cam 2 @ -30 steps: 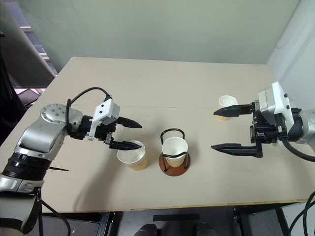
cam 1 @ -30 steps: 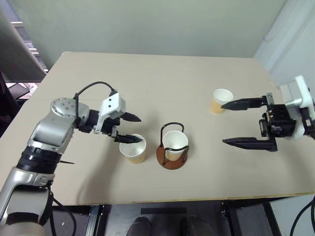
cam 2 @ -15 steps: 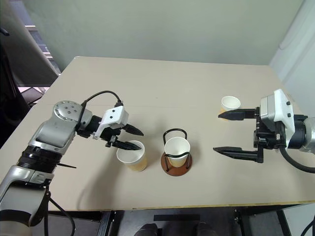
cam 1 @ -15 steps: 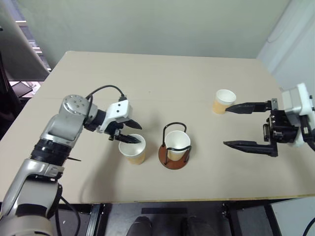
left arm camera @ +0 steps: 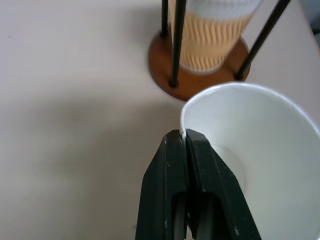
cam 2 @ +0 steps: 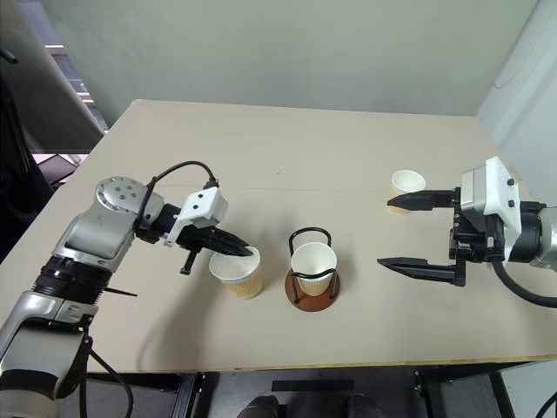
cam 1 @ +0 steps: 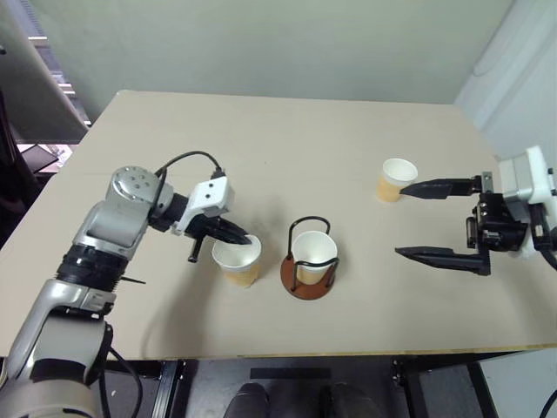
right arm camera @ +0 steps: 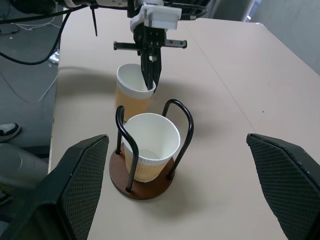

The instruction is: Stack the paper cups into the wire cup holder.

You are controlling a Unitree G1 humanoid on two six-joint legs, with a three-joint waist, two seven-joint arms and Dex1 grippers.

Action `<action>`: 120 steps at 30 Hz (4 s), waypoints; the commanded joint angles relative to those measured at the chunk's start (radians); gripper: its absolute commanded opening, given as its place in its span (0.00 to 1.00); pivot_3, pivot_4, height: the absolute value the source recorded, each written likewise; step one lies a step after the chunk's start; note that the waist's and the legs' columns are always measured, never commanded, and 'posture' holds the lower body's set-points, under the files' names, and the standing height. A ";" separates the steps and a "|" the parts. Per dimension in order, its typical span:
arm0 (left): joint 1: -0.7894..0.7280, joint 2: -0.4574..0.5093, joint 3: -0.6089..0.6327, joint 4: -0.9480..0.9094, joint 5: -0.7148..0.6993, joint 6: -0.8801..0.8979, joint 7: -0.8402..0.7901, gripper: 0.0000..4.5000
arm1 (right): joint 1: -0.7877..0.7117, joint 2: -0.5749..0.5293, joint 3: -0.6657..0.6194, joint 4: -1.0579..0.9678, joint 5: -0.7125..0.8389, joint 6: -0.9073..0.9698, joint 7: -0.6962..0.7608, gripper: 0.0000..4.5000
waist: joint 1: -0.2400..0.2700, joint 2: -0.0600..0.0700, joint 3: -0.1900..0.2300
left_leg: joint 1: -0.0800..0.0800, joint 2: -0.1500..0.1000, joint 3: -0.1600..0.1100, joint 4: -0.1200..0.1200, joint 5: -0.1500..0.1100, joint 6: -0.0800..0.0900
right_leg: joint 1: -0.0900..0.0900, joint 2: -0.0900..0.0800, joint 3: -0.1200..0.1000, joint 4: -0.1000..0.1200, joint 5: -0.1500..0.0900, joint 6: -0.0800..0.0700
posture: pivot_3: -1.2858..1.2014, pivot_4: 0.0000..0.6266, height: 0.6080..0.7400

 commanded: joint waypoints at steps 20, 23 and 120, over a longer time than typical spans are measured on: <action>-0.482 -0.230 -0.192 0.097 -0.325 -0.134 -0.057 0.00 | 0.060 -0.077 -0.114 -0.010 -0.008 -0.015 -0.019 1.00 | 0.008 0.000 0.000 | -0.008 -0.001 0.002 0.010 -0.002 0.005 | 0.000 -0.003 0.001 -0.001 0.004 0.008 | 0.52 0.24 1.00; -0.473 -0.249 -0.229 0.117 -0.309 -0.165 -0.057 0.00 | 0.085 -0.078 -0.147 -0.032 0.004 0.001 -0.034 1.00 | 0.009 0.000 0.000 | -0.008 -0.001 0.003 0.010 -0.003 0.005 | 0.001 -0.003 0.001 -0.002 0.004 0.009 | 0.52 0.24 1.00; 0.694 0.197 0.800 -0.820 -0.701 0.452 0.539 1.00 | -0.835 0.295 0.436 1.297 -0.721 -0.664 0.295 0.00 | 0.001 0.008 -0.001 | -0.001 0.000 0.008 0.002 -0.001 0.002 | -0.008 -0.005 0.003 0.015 0.002 -0.006 | 0.52 0.24 1.00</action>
